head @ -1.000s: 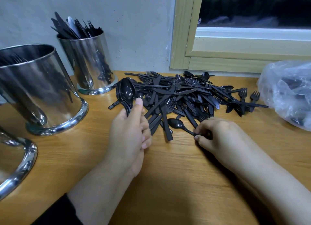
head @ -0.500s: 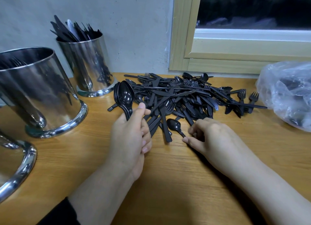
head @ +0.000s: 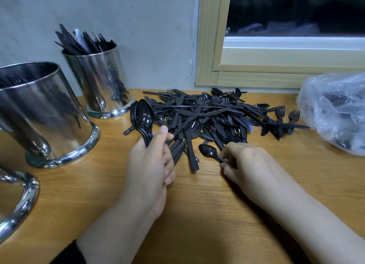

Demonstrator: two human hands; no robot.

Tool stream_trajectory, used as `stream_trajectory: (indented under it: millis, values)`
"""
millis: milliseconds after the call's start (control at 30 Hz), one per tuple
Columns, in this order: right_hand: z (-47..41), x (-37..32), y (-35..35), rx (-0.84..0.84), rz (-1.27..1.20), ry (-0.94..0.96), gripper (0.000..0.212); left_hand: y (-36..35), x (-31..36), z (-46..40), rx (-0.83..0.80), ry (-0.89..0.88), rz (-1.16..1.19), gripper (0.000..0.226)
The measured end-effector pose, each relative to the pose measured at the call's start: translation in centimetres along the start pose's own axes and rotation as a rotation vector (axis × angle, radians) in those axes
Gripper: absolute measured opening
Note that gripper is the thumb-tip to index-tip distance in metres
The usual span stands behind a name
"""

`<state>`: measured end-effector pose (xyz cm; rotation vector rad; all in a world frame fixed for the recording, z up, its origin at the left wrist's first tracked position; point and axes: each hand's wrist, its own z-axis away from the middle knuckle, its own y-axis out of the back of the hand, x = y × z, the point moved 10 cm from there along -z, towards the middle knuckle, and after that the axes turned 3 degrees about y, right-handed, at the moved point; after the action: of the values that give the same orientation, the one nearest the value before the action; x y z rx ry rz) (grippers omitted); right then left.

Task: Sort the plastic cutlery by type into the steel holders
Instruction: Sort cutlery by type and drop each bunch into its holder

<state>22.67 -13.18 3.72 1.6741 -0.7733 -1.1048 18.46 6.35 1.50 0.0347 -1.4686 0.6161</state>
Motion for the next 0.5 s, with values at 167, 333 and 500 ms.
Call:
stream_trajectory:
  millis: [167, 333, 500]
  values:
    - [-0.07, 0.21, 0.03, -0.004, 0.014, -0.007, 0.017, 0.48, 0.39, -0.04, 0.037, -0.048, 0.019, 0.02]
    - [-0.42, 0.02, -0.5, 0.017, -0.005, -0.026, 0.031, 0.62, 0.57, -0.05, 0.041, -0.082, 0.039, 0.021]
    - [-0.51, -0.21, -0.39, 0.077, -0.008, -0.006, 0.024, 0.65, 0.49, -0.16, 0.051, -0.08, 0.042, 0.021]
